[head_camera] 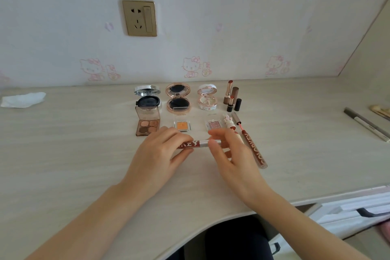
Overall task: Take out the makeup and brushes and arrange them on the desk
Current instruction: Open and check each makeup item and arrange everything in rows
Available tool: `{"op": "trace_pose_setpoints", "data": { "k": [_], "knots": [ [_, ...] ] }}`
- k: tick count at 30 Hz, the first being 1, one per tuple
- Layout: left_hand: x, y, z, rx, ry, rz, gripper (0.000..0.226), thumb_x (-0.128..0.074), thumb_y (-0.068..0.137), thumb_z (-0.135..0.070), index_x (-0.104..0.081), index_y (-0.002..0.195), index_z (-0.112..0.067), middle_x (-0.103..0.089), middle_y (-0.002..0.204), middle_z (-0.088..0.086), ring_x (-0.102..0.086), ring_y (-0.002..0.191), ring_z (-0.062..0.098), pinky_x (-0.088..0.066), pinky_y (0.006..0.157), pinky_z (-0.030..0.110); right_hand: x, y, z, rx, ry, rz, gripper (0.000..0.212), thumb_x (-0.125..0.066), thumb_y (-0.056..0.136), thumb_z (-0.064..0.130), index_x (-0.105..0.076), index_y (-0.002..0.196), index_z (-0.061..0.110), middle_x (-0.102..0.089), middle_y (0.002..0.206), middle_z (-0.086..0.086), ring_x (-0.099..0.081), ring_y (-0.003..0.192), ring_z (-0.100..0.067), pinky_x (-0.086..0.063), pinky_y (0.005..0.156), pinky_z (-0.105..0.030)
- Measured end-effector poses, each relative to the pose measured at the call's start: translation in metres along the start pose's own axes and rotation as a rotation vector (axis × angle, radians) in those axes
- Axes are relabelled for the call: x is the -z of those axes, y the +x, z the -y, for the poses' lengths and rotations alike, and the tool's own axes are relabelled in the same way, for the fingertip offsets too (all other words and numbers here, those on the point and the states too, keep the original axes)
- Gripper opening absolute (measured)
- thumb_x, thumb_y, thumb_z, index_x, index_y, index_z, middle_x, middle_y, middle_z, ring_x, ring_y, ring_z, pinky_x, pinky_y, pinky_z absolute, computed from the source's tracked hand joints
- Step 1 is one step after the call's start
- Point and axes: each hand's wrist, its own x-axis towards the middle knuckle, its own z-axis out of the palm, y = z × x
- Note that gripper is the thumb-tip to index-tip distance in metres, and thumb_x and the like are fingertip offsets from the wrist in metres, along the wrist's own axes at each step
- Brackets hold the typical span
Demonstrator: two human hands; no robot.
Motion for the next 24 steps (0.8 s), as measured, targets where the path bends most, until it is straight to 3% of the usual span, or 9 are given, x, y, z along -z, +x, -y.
{"op": "trace_pose_setpoints", "data": {
  "k": [3,5,8,10,14,16,21,24],
  "knots": [
    [-0.001,-0.002,0.001,-0.052,0.061,-0.026,0.026,-0.054,0.090,-0.035,-0.070,0.097,-0.015,-0.061,0.086,-0.006,-0.056,0.079,0.017,-0.048,0.069,0.034,-0.003,-0.001,0.003,-0.032,0.031,0.049,0.028,-0.039,0.098,0.036,-0.063,0.091,0.022,-0.063,0.072,0.010,-0.051,0.082,0.009,-0.037,0.079,-0.015],
    [-0.003,-0.003,0.002,-0.069,0.060,-0.025,0.027,-0.054,0.090,-0.036,-0.070,0.096,-0.015,-0.062,0.085,-0.005,-0.056,0.078,0.018,-0.048,0.069,0.034,-0.004,0.000,0.001,-0.067,0.034,0.048,0.034,-0.041,0.098,0.033,-0.059,0.073,0.018,-0.055,0.058,0.011,-0.048,0.070,0.008,-0.031,0.078,-0.017],
    [-0.005,-0.004,0.002,-0.089,0.046,0.008,0.029,-0.053,0.091,-0.037,-0.071,0.099,-0.015,-0.062,0.084,-0.006,-0.053,0.075,0.017,-0.047,0.066,0.032,-0.004,0.002,-0.008,-0.066,0.098,0.022,0.031,-0.050,0.095,0.033,-0.057,0.067,0.022,-0.049,0.053,0.008,-0.044,0.051,-0.003,-0.024,0.087,-0.033],
    [-0.005,-0.004,0.002,-0.093,0.038,0.034,0.030,-0.051,0.092,-0.037,-0.070,0.101,-0.015,-0.061,0.084,-0.007,-0.050,0.075,0.015,-0.045,0.066,0.029,-0.003,0.001,-0.012,-0.065,0.115,0.013,0.025,-0.054,0.094,0.031,-0.061,0.071,0.023,-0.049,0.055,0.008,-0.042,0.049,-0.004,-0.025,0.086,-0.029],
    [-0.006,-0.003,0.001,-0.057,0.000,0.068,0.031,-0.049,0.094,-0.039,-0.070,0.103,-0.018,-0.060,0.084,-0.009,-0.046,0.077,0.012,-0.039,0.068,0.023,-0.001,-0.001,-0.009,-0.030,0.092,-0.008,0.020,-0.055,0.093,0.026,-0.064,0.076,0.022,-0.056,0.063,0.007,-0.047,0.054,-0.003,-0.031,0.066,-0.013],
    [-0.006,-0.003,0.000,-0.028,-0.033,0.085,0.031,-0.049,0.093,-0.040,-0.070,0.103,-0.019,-0.060,0.083,-0.011,-0.045,0.078,0.010,-0.039,0.068,0.022,-0.001,-0.001,-0.010,-0.022,0.079,-0.017,0.016,-0.056,0.093,0.026,-0.065,0.080,0.025,-0.059,0.071,0.003,-0.050,0.059,-0.002,-0.035,0.060,-0.013],
    [-0.007,-0.005,0.001,0.121,-0.205,0.110,0.038,-0.047,0.089,-0.051,-0.069,0.107,-0.026,-0.058,0.079,-0.015,-0.050,0.079,0.003,-0.045,0.066,0.030,0.000,-0.001,-0.008,0.050,0.061,-0.008,0.014,-0.060,0.090,0.024,-0.065,0.096,0.036,-0.060,0.097,0.027,-0.056,0.101,-0.009,-0.049,0.077,-0.015],
    [-0.006,-0.005,0.003,0.075,-0.141,0.096,0.037,-0.048,0.089,-0.048,-0.070,0.106,-0.023,-0.058,0.081,-0.015,-0.051,0.080,0.005,-0.044,0.065,0.028,0.001,-0.002,-0.007,0.021,0.155,0.015,0.022,-0.062,0.089,0.021,-0.066,0.103,0.038,-0.063,0.102,0.021,-0.054,0.112,-0.014,-0.051,0.088,-0.029]
  ]
}}
